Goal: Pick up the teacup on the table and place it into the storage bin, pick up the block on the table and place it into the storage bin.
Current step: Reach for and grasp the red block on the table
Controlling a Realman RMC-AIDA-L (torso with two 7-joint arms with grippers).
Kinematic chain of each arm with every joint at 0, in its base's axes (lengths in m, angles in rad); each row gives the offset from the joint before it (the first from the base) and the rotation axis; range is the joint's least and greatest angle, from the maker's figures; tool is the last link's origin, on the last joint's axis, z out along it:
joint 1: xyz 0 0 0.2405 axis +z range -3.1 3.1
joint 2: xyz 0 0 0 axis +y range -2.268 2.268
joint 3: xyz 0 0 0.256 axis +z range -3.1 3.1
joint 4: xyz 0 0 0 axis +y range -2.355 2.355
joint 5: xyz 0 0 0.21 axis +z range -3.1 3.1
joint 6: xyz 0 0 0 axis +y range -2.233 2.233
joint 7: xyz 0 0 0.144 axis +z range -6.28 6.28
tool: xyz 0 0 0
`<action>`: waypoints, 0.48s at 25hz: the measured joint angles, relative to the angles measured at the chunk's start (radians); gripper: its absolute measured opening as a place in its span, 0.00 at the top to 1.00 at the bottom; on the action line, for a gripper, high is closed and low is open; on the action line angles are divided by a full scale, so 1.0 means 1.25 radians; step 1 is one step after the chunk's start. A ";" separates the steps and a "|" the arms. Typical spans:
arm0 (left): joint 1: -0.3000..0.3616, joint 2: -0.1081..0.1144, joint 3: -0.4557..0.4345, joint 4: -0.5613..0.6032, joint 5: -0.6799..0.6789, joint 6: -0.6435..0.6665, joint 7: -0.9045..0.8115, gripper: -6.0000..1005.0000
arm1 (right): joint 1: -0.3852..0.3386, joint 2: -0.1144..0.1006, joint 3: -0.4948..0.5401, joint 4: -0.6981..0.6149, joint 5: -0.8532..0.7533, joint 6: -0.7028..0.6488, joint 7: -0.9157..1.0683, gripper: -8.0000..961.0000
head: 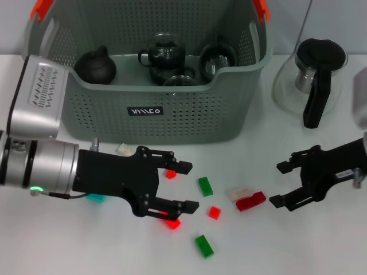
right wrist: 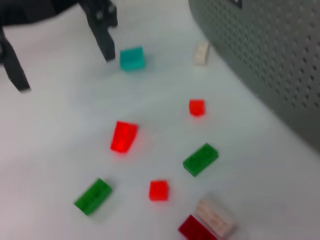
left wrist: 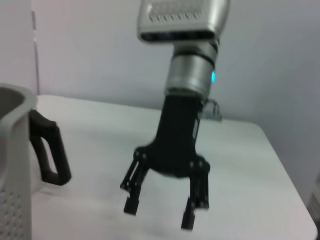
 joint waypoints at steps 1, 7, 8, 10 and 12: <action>0.000 0.000 -0.004 -0.015 -0.007 -0.007 0.002 0.25 | 0.005 0.007 -0.008 0.001 -0.015 0.020 -0.006 0.06; 0.001 0.000 -0.026 -0.043 -0.038 -0.013 0.005 0.25 | 0.034 0.021 -0.088 0.026 -0.033 0.071 -0.011 0.08; 0.001 0.001 -0.027 -0.046 -0.044 -0.013 0.005 0.25 | 0.039 0.021 -0.097 0.034 -0.033 0.077 -0.011 0.08; 0.001 0.002 -0.031 -0.050 -0.049 -0.014 0.005 0.25 | 0.051 0.022 -0.116 0.053 -0.032 0.090 -0.010 0.09; 0.001 0.002 -0.035 -0.051 -0.050 -0.014 0.005 0.25 | 0.064 0.023 -0.130 0.072 -0.031 0.104 -0.009 0.09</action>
